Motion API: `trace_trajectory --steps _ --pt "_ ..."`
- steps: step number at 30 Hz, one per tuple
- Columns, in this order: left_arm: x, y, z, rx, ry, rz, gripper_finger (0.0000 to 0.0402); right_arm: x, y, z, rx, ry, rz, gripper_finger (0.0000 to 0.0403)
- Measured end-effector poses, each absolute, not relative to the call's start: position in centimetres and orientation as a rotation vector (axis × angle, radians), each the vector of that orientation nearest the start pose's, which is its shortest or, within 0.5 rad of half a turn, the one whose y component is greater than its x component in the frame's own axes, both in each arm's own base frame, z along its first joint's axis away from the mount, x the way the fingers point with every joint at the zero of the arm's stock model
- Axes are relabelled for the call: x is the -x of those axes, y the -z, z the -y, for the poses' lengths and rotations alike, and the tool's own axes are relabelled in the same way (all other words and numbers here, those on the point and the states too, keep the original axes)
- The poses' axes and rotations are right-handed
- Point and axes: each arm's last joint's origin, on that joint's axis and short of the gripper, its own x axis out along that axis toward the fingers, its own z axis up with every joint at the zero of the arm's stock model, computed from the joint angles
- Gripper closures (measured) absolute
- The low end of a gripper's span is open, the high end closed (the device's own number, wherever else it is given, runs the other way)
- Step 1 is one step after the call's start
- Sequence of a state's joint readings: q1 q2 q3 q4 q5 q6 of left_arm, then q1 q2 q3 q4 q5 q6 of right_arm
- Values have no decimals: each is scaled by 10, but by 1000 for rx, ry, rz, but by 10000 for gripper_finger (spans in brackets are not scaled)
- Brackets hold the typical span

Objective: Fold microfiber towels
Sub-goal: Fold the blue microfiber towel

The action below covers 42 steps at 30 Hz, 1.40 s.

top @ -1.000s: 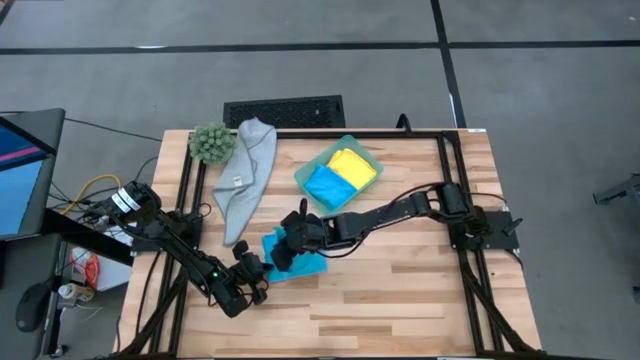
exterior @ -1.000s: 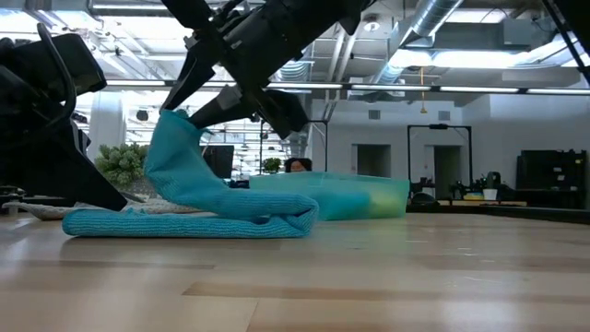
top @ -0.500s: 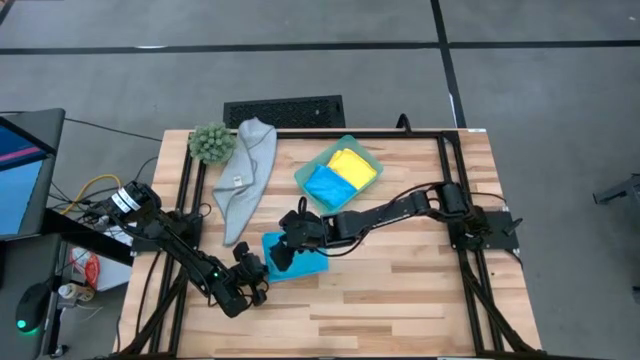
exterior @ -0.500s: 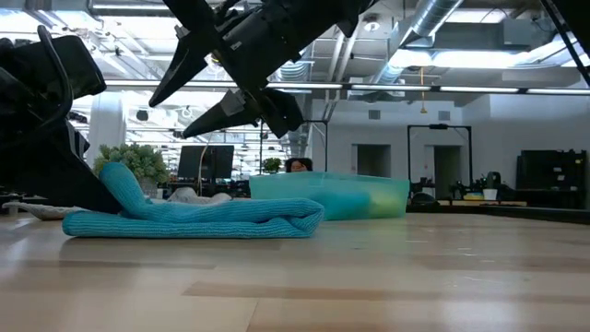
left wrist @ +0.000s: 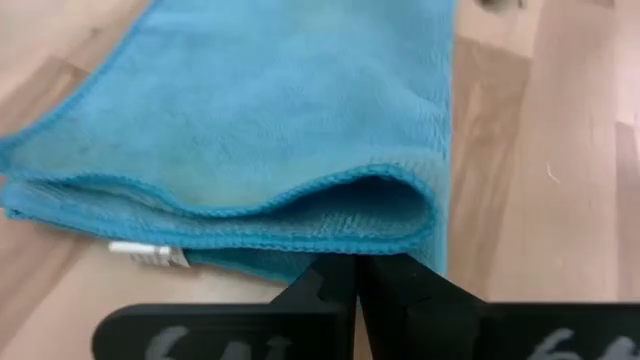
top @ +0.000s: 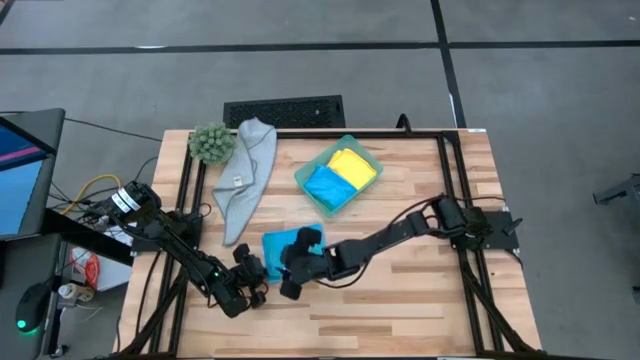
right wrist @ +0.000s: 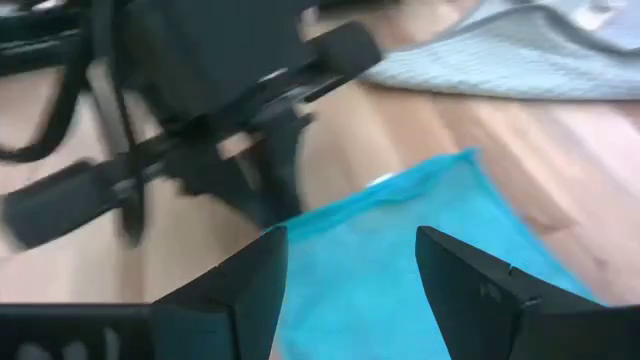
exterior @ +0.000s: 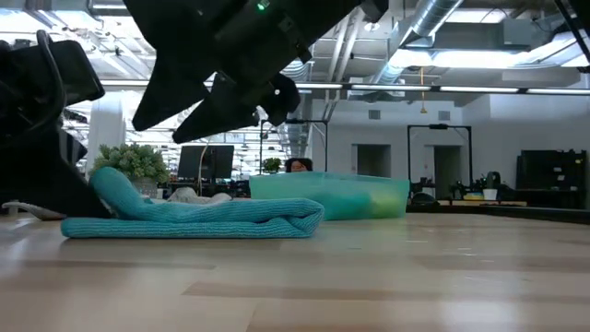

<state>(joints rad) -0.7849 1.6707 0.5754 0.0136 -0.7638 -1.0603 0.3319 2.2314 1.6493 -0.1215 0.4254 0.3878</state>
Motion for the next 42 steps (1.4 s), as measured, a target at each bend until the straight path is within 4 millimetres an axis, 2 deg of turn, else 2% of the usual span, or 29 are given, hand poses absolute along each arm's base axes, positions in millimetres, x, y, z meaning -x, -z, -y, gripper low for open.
trace_trajectory --steps 7,9,13,18,21,24,27,32,35,37,42 --pt "-199 -108 174 232 -337 -778 401 -472 -166 -135 -112 262 -628 179" --pt "-202 -114 177 217 -344 -809 401 -474 -159 -135 -111 254 -635 186" --pt "-208 -135 188 174 -366 -869 401 -475 -138 -139 -100 235 -675 197" --pt "-212 -168 200 83 -389 -910 401 -475 -122 -146 -100 214 -700 208" --pt "-212 -183 204 37 -434 -864 402 -474 -112 -147 -91 208 -732 212" --pt "-213 -189 205 -14 -492 -704 401 -475 -109 -150 -100 186 -729 216" --pt "-217 -181 205 -18 -533 -583 402 -474 -105 -150 -95 183 -745 219" --pt "-223 -149 203 23 -516 -660 402 -473 -107 -151 -92 183 -750 221" --pt "-223 -130 206 42 -522 -718 402 -470 -120 -154 -92 174 -743 222" --pt "-223 -122 208 50 -530 -732 402 -466 -128 -156 -85 174 -759 221" --pt "-223 -110 216 92 -507 -746 402 -453 -134 -157 -109 220 -855 222"
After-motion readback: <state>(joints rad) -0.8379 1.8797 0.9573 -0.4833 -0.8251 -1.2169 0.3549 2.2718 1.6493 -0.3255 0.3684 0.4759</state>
